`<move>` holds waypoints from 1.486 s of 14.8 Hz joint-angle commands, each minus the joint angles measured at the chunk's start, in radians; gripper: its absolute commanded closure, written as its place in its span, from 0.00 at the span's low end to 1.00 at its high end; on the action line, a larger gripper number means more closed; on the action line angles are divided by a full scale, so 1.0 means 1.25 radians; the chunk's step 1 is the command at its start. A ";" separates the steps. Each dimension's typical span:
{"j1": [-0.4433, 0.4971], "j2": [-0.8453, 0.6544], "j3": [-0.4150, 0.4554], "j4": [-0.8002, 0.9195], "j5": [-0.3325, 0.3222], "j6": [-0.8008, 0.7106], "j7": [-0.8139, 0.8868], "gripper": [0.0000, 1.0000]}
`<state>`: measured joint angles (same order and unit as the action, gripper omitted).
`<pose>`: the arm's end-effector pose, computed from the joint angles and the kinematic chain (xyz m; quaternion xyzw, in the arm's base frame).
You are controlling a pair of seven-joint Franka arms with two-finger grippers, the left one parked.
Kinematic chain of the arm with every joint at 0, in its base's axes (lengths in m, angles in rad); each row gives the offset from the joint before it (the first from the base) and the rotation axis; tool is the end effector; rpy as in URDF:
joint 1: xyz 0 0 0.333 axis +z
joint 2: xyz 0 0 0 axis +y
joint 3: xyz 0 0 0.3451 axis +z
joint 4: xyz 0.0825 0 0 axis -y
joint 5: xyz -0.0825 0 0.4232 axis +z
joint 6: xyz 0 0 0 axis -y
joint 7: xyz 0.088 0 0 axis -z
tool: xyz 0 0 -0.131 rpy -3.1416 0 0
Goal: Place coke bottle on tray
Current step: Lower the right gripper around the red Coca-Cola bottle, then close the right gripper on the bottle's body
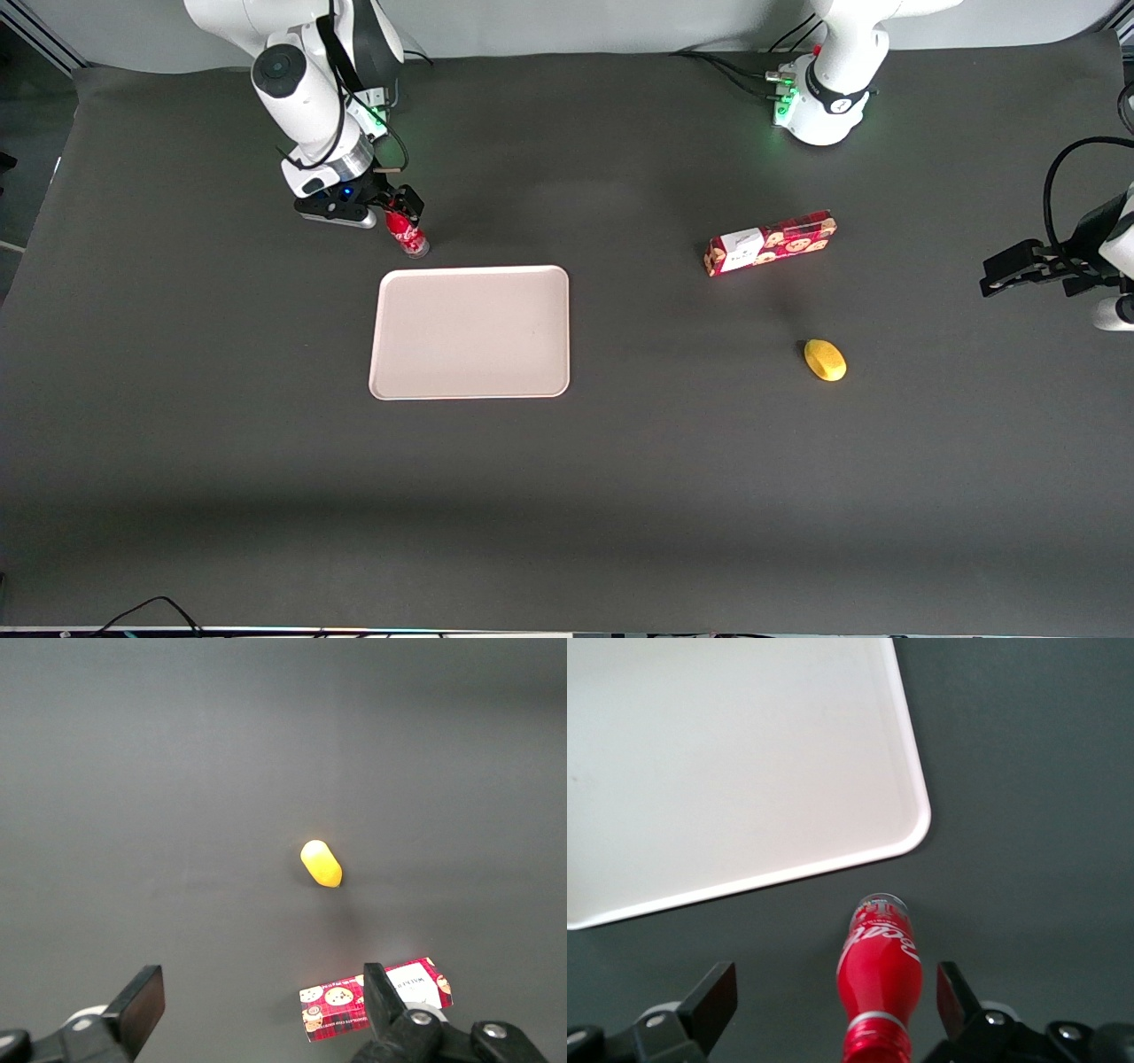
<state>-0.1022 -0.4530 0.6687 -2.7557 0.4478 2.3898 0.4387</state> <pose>0.3405 0.1954 0.3005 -0.9921 0.1228 -0.0117 0.0247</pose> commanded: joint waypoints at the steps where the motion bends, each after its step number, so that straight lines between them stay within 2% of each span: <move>1: -0.010 -0.018 0.032 -0.031 0.020 0.009 0.010 0.00; 5: -0.010 -0.018 0.053 -0.036 0.021 -0.011 0.072 0.00; 10: -0.010 -0.017 0.054 -0.036 0.021 -0.020 0.074 0.00; 11: -0.010 -0.017 0.054 -0.035 0.021 -0.020 0.074 0.05; 13: -0.010 -0.018 0.054 -0.033 0.021 -0.023 0.074 0.35; 15: -0.010 -0.018 0.053 -0.024 0.021 -0.048 0.072 0.69; 17: -0.010 -0.019 0.053 -0.022 0.021 -0.048 0.071 0.98; 22: -0.012 -0.018 0.053 -0.017 0.021 -0.049 0.066 1.00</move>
<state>-0.1062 -0.4543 0.7229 -2.7767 0.4505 2.3388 0.5175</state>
